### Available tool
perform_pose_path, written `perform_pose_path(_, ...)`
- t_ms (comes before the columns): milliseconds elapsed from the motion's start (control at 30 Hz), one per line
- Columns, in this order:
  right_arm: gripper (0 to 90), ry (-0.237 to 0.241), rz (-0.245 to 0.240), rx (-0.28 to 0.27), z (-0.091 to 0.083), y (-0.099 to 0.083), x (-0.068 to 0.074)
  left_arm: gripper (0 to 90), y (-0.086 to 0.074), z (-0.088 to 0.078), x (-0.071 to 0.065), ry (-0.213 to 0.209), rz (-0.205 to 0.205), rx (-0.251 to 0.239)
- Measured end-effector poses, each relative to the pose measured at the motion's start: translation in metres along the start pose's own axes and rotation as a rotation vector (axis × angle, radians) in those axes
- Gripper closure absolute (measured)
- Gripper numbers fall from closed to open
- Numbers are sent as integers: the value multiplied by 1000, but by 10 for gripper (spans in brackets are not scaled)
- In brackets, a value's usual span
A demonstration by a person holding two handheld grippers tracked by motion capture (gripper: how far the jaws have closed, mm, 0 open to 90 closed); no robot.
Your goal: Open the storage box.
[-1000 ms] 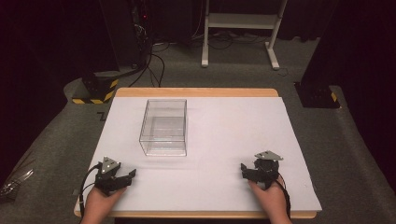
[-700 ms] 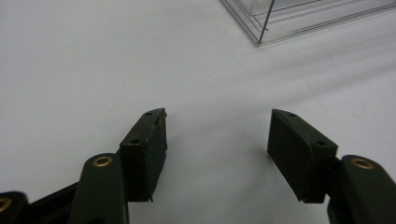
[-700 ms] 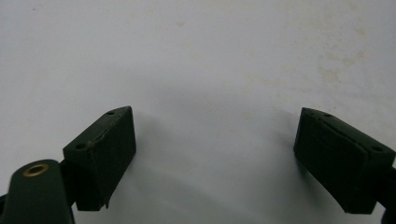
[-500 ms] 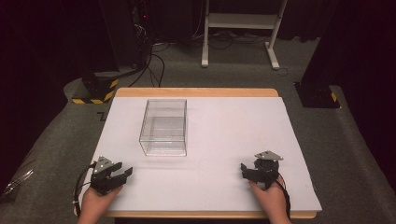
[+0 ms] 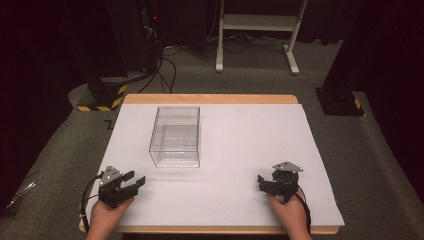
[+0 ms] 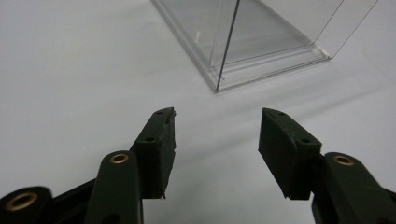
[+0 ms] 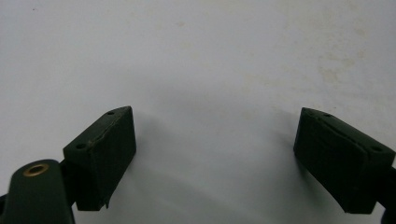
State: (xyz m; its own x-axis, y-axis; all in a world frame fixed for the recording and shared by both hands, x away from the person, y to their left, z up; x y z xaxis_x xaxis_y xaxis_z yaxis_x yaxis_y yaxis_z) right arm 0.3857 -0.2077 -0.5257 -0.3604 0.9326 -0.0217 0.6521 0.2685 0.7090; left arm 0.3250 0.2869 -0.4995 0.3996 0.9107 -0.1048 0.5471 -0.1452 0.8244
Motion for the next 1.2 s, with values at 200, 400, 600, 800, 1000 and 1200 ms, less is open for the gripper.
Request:
perform_pose_path(200, 128, 0, 3, 0, 0, 0, 0, 452, 15, 5, -13, -30, 68, -5)
perform_pose_path(400, 128, 0, 3, 1, 0, 0, 0, 473, 27, 11, -25, -100, 102, -33)
perform_pose_path(600, 129, -1, 3, 0, 0, 0, 0, 505, 40, 23, -27, -149, 86, -80)
perform_pose_path(800, 129, -2, 3, 0, 0, 0, 0, 536, 50, 33, -27, -190, 48, -119)
perform_pose_path(1000, 133, -6, -2, -2, -1, 0, 1, 594, 51, 43, -26, -211, 38, -147)
perform_pose_path(1200, 133, -7, 0, -1, -1, 0, 1, 606, 56, 54, -29, -221, 39, -157)
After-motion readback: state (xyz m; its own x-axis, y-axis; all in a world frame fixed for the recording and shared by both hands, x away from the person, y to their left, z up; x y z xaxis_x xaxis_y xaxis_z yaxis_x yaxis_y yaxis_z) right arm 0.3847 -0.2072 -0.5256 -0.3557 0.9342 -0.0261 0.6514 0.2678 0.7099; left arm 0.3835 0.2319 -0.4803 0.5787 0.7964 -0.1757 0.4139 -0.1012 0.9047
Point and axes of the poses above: each handheld gripper's, and its own axes: z roughly forward along the jaws, y roughly out of its top, x roughly to its left, the point moved 3 cm from there along z, roughly forward along the jaws
